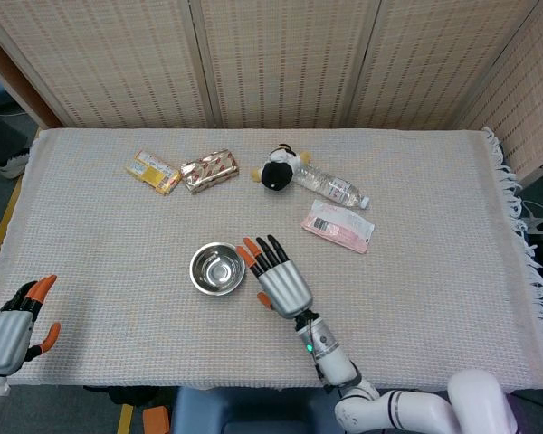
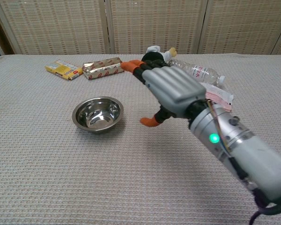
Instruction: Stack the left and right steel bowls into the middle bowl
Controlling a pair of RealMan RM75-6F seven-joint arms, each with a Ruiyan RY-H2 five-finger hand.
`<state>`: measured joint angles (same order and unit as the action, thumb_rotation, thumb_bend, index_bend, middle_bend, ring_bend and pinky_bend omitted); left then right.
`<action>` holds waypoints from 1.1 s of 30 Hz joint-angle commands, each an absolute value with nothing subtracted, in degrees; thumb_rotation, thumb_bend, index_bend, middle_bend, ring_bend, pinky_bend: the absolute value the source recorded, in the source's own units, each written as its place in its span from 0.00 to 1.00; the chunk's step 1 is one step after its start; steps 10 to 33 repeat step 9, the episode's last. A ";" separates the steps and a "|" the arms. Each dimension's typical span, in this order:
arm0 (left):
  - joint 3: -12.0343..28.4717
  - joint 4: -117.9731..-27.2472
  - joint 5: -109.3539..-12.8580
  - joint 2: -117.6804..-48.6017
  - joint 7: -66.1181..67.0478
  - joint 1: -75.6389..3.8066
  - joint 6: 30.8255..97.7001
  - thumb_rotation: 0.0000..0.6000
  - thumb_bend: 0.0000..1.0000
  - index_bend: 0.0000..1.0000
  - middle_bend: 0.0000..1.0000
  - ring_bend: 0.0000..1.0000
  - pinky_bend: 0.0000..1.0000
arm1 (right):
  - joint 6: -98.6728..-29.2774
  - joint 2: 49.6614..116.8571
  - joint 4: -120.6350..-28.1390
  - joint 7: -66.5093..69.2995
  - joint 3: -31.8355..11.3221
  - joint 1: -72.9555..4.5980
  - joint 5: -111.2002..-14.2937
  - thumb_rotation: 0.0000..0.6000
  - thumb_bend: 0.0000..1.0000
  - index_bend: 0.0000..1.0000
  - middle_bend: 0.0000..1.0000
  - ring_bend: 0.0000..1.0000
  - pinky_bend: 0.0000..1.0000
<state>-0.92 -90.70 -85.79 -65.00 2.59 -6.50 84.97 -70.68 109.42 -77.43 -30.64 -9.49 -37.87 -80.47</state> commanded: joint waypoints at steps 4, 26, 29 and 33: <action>-1.52 -91.45 -86.25 -64.00 2.48 -5.62 85.55 1.00 0.42 0.00 0.05 0.03 0.28 | -84.08 83.08 -96.62 -37.65 2.60 -21.01 -79.68 1.00 0.12 0.00 0.00 0.00 0.00; -1.87 -91.70 -87.51 -64.79 5.74 -3.02 89.74 1.00 0.42 0.00 0.01 0.00 0.20 | -95.50 70.44 -94.58 -24.57 9.19 -7.22 -78.82 1.00 0.12 0.00 0.00 0.00 0.00; -1.87 -91.70 -87.51 -64.79 5.74 -3.02 89.74 1.00 0.42 0.00 0.01 0.00 0.20 | -95.50 70.44 -94.58 -24.57 9.19 -7.22 -78.82 1.00 0.12 0.00 0.00 0.00 0.00; -1.87 -91.70 -87.51 -64.79 5.74 -3.02 89.74 1.00 0.42 0.00 0.01 0.00 0.20 | -95.50 70.44 -94.58 -24.57 9.19 -7.22 -78.82 1.00 0.12 0.00 0.00 0.00 0.00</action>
